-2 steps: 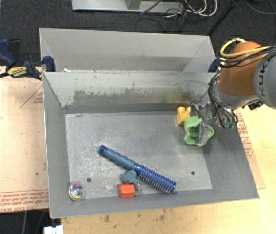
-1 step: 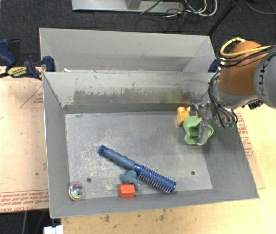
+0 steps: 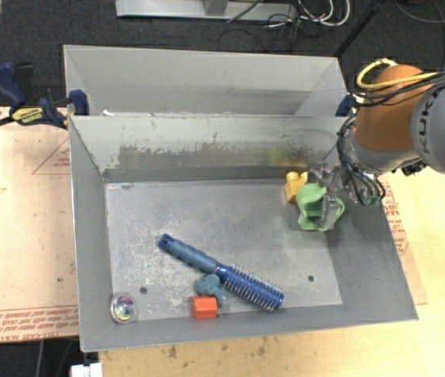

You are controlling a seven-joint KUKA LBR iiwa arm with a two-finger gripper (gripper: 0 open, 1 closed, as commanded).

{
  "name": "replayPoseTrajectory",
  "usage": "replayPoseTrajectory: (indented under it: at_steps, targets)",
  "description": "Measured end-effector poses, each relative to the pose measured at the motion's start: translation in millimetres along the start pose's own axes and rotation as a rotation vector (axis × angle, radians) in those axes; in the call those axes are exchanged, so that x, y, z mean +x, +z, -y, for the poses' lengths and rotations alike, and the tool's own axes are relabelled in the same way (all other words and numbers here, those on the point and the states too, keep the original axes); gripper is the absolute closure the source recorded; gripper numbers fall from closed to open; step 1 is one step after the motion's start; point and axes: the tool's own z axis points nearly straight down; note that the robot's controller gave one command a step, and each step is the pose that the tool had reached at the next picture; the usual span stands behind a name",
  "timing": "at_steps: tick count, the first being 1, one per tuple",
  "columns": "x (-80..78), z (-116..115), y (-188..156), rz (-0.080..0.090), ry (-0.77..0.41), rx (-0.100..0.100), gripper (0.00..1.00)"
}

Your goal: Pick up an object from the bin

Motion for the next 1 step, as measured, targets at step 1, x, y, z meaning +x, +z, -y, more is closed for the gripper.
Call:
replayPoseTrajectory:
  at_steps: [1]
  targets:
    - [-2.7,-1.0,-84.1,0.016,-0.001,0.010,1.00]
